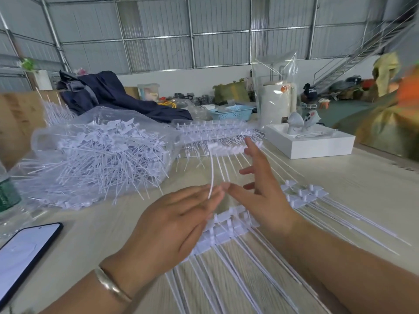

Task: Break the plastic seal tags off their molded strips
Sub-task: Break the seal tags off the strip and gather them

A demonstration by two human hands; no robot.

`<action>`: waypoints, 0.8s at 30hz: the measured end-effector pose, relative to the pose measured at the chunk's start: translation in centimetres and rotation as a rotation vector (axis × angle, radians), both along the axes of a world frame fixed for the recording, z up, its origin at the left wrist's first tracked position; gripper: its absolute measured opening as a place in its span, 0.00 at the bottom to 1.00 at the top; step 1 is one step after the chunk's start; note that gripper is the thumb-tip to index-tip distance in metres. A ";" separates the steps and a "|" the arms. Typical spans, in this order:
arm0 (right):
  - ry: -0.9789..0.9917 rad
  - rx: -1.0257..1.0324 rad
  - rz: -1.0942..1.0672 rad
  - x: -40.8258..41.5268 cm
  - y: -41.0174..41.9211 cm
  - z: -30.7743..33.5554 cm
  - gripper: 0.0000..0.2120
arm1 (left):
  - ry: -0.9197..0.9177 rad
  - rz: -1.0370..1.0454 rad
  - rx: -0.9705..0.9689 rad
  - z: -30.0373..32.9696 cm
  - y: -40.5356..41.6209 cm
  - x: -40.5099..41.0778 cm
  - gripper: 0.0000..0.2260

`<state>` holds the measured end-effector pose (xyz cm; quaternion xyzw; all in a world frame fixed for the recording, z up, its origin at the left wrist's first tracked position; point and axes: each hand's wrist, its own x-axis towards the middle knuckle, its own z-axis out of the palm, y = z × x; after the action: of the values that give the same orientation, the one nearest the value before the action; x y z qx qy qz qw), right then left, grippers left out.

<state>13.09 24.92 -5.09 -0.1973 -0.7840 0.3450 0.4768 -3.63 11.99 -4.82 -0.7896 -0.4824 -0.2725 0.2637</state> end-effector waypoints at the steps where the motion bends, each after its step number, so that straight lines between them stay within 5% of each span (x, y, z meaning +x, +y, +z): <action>1: -0.034 0.071 -0.021 0.3 0.1 0.5 0.43 | 0.013 -0.026 -0.015 -0.1 0.0 0.3 0.18; 4: -0.191 0.380 -0.118 1.0 0.4 2.1 0.38 | 0.053 -0.064 -0.046 -0.1 -0.3 0.9 0.17; 7: -0.163 0.505 -0.195 1.2 0.0 3.5 0.17 | 0.055 -0.074 -0.067 0.0 -0.8 1.2 0.17; 10: -0.239 0.647 -0.301 1.4 -0.1 3.7 0.13 | -0.257 -0.061 -0.108 0.4 -1.3 2.0 0.10; 13: -0.298 0.803 -0.383 1.0 -0.2 3.5 0.05 | -0.711 -0.068 -0.143 0.9 -1.6 2.5 0.15; 18: -0.249 0.998 -0.571 -1.1 -2.1 3.5 0.08 | -1.058 -0.164 -0.235 1.9 -1.5 2.5 0.17; 21: -0.234 1.050 -0.475 -1.6 -3.3 3.4 0.08 | -1.139 -0.214 -0.220 2.9 -1.3 3.0 0.13; 24: -0.274 1.021 -0.321 -1.0 -3.9 4.1 0.17 | -1.270 -0.273 -0.184 3.7 -1.2 3.1 0.06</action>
<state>12.10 21.05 -0.96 -0.1011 -0.8666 -0.1849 0.4522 -0.56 10.78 -1.15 -0.5486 -0.4609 -0.6745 -0.1780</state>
